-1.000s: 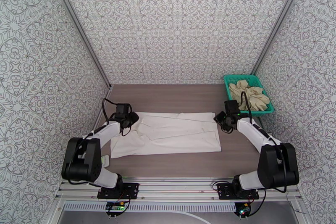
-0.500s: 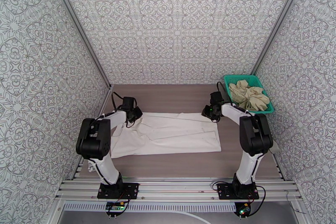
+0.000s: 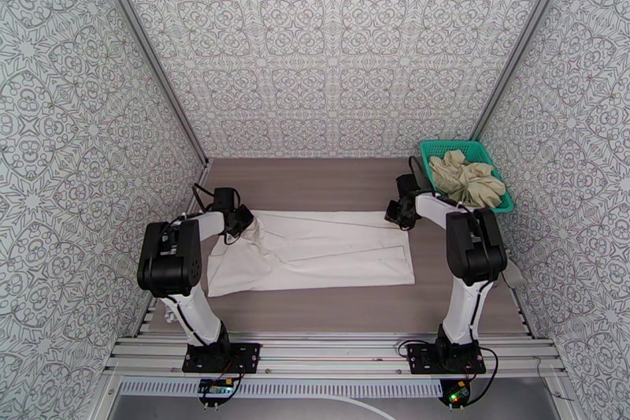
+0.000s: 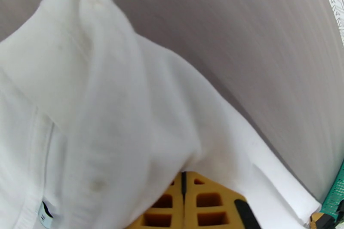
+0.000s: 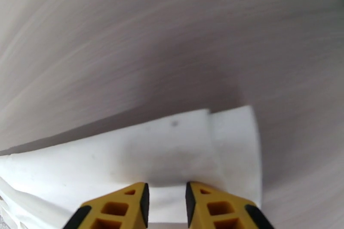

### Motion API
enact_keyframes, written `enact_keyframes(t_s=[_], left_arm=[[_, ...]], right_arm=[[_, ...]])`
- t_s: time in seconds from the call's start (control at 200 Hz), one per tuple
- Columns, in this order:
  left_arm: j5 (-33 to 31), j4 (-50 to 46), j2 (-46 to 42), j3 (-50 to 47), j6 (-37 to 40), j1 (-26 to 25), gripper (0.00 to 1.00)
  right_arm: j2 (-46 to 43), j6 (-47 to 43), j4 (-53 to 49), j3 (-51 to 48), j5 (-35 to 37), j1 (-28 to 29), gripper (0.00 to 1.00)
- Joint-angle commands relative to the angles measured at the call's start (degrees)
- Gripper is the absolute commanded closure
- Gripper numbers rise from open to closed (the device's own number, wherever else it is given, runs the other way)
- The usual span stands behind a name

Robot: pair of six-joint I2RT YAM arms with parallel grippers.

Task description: Fold and stack the mixed laundry pile

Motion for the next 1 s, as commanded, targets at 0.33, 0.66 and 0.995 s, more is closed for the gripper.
enact_keyframes(t_s=[0.33, 0.66, 0.995], left_arm=[[1.9, -2.4, -3.1, 2.4, 1.3, 1.5, 0.93], [-7.5, -14.2, -24.3, 0.8, 5.2, -4.0, 0.82], [-13.2, -21.7, -43.5, -21.3, -4.0, -14.4, 0.82]], right_arm=[[-3.4, -3.2, -5.6, 2.9, 0.7, -2.3, 0.73], [-15.2, -6.2, -4.5, -3.5, -2.5, 3.3, 0.71], [-9.1, -8.0, -2.6, -3.3, -4.1, 7.3, 0.74]])
